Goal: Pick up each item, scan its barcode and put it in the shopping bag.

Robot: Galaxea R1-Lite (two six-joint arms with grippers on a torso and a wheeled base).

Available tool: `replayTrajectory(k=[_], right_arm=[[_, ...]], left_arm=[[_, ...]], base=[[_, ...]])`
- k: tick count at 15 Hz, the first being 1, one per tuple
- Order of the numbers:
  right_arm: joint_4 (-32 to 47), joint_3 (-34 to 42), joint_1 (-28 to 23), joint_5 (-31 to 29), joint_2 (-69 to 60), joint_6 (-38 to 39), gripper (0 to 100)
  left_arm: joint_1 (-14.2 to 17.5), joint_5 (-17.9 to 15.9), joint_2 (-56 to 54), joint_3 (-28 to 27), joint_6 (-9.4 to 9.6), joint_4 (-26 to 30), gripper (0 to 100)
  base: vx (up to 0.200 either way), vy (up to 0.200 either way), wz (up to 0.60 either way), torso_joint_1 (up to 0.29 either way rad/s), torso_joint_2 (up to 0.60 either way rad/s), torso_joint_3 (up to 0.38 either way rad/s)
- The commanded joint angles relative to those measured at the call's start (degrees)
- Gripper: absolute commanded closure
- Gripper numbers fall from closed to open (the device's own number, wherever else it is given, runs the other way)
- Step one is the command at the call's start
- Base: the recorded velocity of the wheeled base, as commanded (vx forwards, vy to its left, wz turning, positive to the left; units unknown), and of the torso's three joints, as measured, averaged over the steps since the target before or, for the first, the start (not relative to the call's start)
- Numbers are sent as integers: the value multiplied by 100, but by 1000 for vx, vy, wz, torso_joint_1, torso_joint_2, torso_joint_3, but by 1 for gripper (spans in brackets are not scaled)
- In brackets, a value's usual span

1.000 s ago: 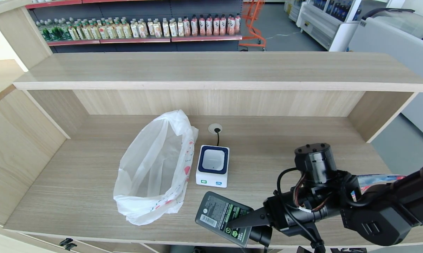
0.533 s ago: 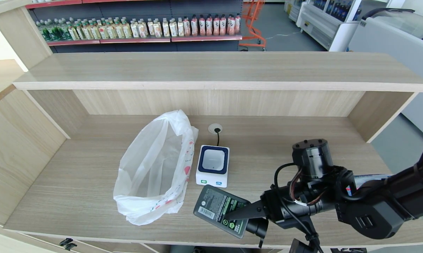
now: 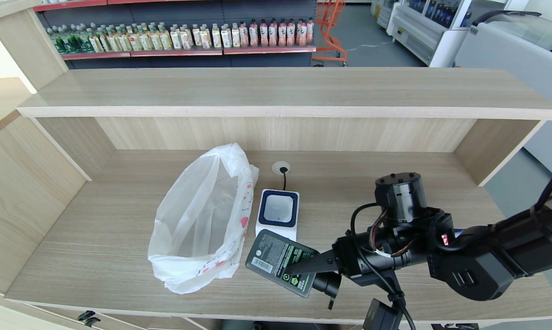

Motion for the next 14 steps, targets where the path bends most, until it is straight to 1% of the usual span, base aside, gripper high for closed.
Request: replayTrajectory(k=[1,2,3,4,5,6,7,8,9,10,11,12,13,14], right_arm=[[13,7,5,2,-151,339,100],[22,113,22,2,-521,1314,100],[4,280,40,2,-978,2562,100],[-4,482,22,2,-1470,3599,100],[-145,789,-215,-60,-2234,4742,100],[-171,1238,-971,-25,-2779,5682,100],[-207,1492,-1208,10,-3113,6473,100],[-207,1475,-1463,63,-3298,7273,100],[-224,1369,-1894,63,-3395,8653,100],[-233,1176,-2333,-69,-3500,10297,100],[-233,1079,-2676,-561,-3518,11641,100],[-215,1044,-2764,-1545,-3518,13092,100],[-180,1000,-2755,-2152,-3526,14006,100],[-101,860,-2597,-2793,-3439,15491,100]], left_arm=[[1,1,-2,1,-1,0,0],[1,1,-2,1,-1,0,0],[1,1,-2,1,-1,0,0],[1,1,-2,1,-1,0,0],[1,1,-2,1,-1,0,0],[1,1,-2,1,-1,0,0],[1,1,-2,1,-1,0,0],[1,1,-2,1,-1,0,0],[1,1,-2,1,-1,0,0],[1,1,-2,1,-1,0,0],[1,1,-2,1,-1,0,0],[1,1,-2,1,-1,0,0],[1,1,-2,1,-1,0,0],[1,1,-2,1,-1,0,0]], base=[[0,0,0,0,0,0],[0,0,0,0,0,0],[0,0,0,0,0,0],[0,0,0,0,0,0],[0,0,0,0,0,0],[0,0,0,0,0,0],[0,0,0,0,0,0],[0,0,0,0,0,0],[0,0,0,0,0,0],[0,0,0,0,0,0],[0,0,0,0,0,0],[0,0,0,0,0,0],[0,0,0,0,0,0],[0,0,0,0,0,0]])
